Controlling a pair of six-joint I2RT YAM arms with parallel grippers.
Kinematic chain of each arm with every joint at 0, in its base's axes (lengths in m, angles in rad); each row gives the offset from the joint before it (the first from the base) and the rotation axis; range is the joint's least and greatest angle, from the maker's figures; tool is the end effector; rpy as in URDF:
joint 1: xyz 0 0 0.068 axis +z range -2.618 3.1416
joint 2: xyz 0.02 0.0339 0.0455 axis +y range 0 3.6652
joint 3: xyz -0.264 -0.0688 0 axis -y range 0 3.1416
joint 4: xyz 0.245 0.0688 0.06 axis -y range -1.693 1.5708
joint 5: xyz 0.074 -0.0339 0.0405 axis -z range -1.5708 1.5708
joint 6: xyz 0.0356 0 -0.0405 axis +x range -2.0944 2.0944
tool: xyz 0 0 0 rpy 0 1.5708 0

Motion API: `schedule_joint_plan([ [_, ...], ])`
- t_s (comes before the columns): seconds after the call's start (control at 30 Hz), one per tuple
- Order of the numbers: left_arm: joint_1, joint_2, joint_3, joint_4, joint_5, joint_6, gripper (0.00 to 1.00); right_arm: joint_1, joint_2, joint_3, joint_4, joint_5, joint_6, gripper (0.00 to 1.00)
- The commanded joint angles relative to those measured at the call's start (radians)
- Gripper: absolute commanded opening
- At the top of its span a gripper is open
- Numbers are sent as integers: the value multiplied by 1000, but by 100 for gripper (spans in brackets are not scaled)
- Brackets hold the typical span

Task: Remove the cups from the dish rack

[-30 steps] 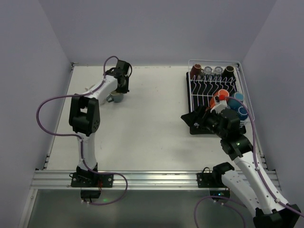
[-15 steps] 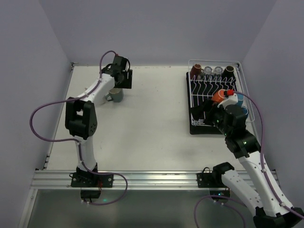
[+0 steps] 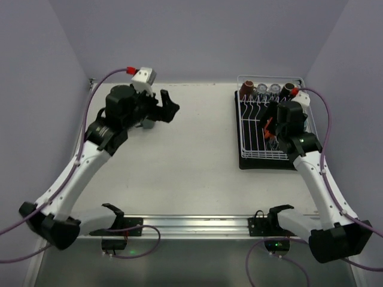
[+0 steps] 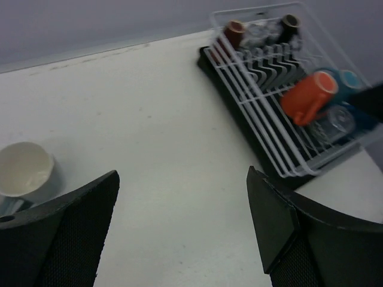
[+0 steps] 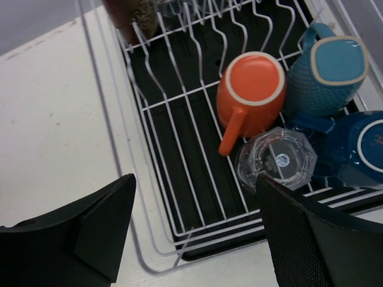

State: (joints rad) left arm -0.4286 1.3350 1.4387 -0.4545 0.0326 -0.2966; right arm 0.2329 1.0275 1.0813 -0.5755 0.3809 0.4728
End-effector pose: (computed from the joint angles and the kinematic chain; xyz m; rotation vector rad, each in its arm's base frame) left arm 0.2712 -0.1252 0.4176 0.1512 1.9501 -0.5147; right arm 0.2149 0.0374 0.3592 0.4699 1.9975 0.0388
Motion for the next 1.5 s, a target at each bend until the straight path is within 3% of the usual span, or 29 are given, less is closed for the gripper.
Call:
schedule_joint_plan([
  [0.0,-79,-210,-211,167,206,-54,90,-59,60,65,-15,72,-33,84],
  [0.13,-87,-391,-452,221,320,-70,91,-124,146,86,3,61,-51,91],
  [0.47,-88,-640,-693,243,349,17,93,-214,370,167,97,-69,-92,95],
  [1.1,-88,-611,-724,269,357,30,93,-285,601,218,129,-152,-103,95],
  [1.27,-87,-614,-725,267,339,27,93,-285,600,207,144,-126,-99,80],
  [1.4,-87,-612,-724,269,343,19,93,-284,557,203,172,-114,-106,50],
  [1.47,-87,-611,-724,270,346,16,93,-276,510,186,204,-119,-108,47],
])
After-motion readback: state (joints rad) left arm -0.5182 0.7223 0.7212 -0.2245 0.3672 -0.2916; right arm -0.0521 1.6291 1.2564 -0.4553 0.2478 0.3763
